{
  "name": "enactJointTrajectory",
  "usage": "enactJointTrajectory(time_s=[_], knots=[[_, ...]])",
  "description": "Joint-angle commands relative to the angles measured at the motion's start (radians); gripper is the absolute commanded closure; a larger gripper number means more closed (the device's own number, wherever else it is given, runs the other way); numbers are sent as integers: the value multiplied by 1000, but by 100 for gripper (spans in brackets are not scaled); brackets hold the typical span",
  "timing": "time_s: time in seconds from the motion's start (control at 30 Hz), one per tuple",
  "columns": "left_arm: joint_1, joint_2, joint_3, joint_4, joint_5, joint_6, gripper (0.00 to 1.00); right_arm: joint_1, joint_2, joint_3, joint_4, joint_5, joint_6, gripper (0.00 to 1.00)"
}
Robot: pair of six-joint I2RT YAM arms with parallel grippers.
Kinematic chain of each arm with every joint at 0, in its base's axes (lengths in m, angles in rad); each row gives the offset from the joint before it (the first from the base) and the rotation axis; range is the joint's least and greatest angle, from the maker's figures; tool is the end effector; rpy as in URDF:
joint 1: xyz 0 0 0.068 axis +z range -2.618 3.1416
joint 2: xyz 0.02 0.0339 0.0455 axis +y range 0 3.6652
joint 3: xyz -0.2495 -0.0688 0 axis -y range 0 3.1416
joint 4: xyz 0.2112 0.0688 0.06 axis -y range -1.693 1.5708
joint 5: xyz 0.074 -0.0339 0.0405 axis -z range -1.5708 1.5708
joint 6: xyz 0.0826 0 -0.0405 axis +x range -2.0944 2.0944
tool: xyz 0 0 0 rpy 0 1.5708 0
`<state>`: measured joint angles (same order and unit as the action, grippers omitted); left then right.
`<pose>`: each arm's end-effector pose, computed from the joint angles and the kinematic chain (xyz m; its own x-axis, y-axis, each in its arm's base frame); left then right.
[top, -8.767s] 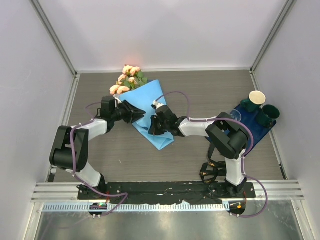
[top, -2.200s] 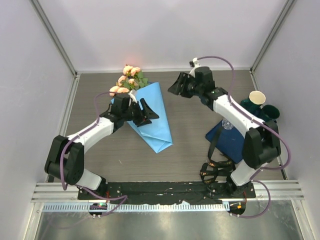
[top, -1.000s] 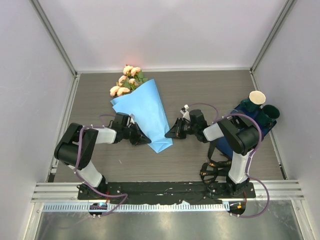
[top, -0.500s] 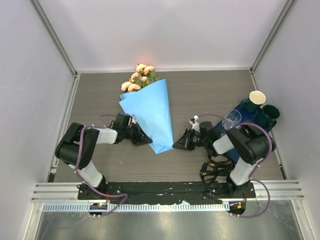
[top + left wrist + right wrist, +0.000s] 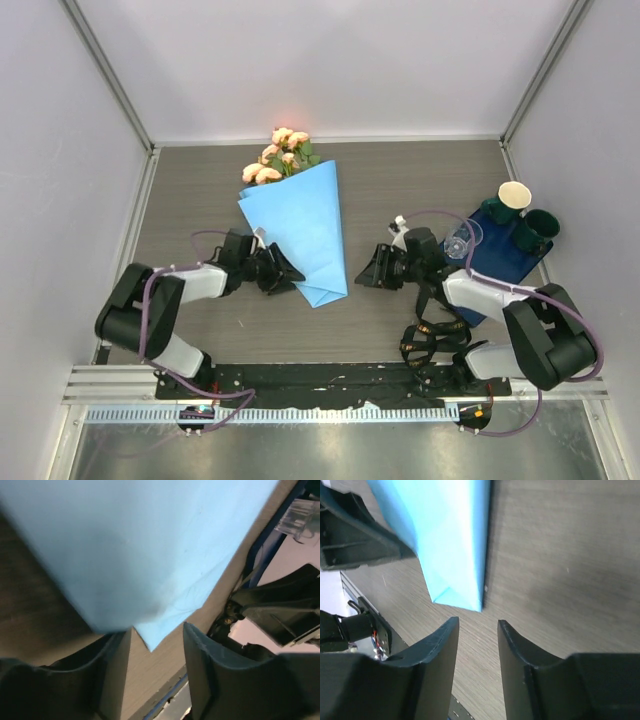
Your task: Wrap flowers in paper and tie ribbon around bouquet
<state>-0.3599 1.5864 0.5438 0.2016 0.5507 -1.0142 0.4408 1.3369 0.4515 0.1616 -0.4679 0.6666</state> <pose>0.2454 -0.1385 0.1032 -0.9006 -0.4342 -0.0211 -0.2612 0.5793 -0.7721 0.2129 0.1416 0.1329 -0.8952 0.1879 -0.4042 -0.1692 0.6958 0.6980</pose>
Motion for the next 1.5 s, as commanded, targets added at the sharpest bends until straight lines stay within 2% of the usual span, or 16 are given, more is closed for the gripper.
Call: enactJointTrajectory(time_s=[0.0, 0.13, 0.17, 0.27, 0.33, 0.5, 0.7, 0.77, 0.83, 1.0, 1.03, 1.13, 1.2, 1.3, 1.33, 1.47], knots=[[6, -178, -10, -132, -67, 45, 41, -4, 2, 134, -152, 63, -108, 55], [80, -370, 27, -267, -80, 74, 18, -4, -18, 168, -154, 58, -111, 50], [155, -408, 34, -302, -71, 89, 1, -4, -19, 174, -155, 55, -111, 50], [307, -382, 73, -334, -2, 104, 0, -2, -45, 184, -155, 43, -110, 50], [334, -329, 106, -311, -5, 117, 0, -2, -71, 184, -155, 43, -108, 50], [335, -123, 137, -69, 37, 69, 0, -2, -116, 182, -192, 32, -127, 50], [283, -42, 127, 93, -113, 56, 0, -2, -177, 150, -201, 26, -128, 50], [230, -2, 98, 214, -162, 5, 0, -2, -189, 135, -198, 26, -127, 50], [166, 61, 96, 303, -233, -32, 3, -5, -196, 124, -195, 26, -128, 50], [110, 182, 82, 438, -346, -154, 17, -4, -257, 108, -217, 31, -122, 50], [99, 193, 70, 491, -394, -178, 28, -5, -269, 107, -220, 32, -119, 50], [49, 213, 21, 617, -509, -253, 48, -7, -311, 99, -231, 34, -108, 50], [9, 242, 16, 659, -579, -306, 54, -8, -337, 98, -246, 41, -108, 50], [-107, 322, 19, 842, -733, -426, 61, -13, -373, 96, -272, 63, -102, 50], [-131, 355, 30, 869, -771, -463, 70, -16, -384, 99, -280, 69, -96, 49], [-229, 524, 166, 955, -1015, -601, 75, -16, -464, 124, -390, 159, -55, 50]])
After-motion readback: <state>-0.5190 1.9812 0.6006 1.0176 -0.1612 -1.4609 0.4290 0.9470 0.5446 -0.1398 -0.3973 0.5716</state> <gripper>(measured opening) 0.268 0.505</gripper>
